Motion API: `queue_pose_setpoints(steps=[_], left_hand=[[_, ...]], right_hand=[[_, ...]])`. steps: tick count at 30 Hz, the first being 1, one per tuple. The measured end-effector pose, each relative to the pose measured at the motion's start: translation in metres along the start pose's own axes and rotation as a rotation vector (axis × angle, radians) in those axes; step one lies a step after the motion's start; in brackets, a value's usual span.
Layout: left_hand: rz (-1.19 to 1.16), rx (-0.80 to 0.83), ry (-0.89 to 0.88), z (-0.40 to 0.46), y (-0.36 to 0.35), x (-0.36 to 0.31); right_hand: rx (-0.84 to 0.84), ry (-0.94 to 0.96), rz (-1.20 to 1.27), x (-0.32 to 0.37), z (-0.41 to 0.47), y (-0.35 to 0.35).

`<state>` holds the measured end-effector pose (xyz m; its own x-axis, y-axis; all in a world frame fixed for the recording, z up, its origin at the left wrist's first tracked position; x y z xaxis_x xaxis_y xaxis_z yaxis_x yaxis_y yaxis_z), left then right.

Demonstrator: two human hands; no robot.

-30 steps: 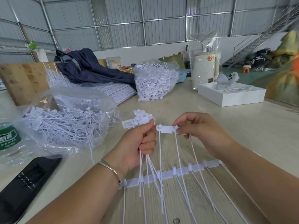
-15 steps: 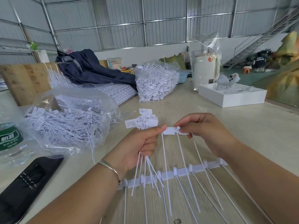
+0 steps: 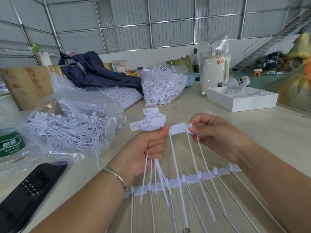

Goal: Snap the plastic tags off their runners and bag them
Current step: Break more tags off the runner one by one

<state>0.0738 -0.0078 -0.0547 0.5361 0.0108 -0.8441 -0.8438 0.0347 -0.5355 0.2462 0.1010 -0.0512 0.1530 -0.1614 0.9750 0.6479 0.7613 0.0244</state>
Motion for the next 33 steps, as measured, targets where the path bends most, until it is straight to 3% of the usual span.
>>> queue_pose_setpoints(steps=[3, 6, 15, 24, 33], left_hand=[[0.022, 0.102, 0.026, -0.001, -0.010, 0.006], [0.080, 0.083, 0.046, 0.000, -0.010, 0.013], [-0.001, 0.026, 0.110, 0.004, -0.006, 0.012], [0.123, -0.142, 0.135, 0.005, -0.004, 0.014], [0.356, -0.188, 0.151, 0.003, -0.003, 0.010]], right_hand=[[0.175, 0.018, 0.173, 0.000, -0.001, -0.006], [0.265, 0.021, 0.204, -0.002, -0.002, -0.015], [0.079, -0.014, 0.048, -0.003, 0.000, -0.016], [-0.095, -0.049, -0.231, -0.003, 0.001, -0.010], [-0.036, -0.072, -0.316, -0.004, 0.002, -0.010]])
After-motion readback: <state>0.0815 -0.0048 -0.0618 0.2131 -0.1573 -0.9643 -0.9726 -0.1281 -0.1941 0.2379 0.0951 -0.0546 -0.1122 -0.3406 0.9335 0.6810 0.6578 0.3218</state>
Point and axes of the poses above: each hand's wrist, its own z-axis towards the middle knuckle, its own y-axis out of the back of the hand, x = y × z, the point moved 1 cm from there along z, towards the middle knuckle, and after that the axes turned 10 degrees about -z, right-handed, at the moved point
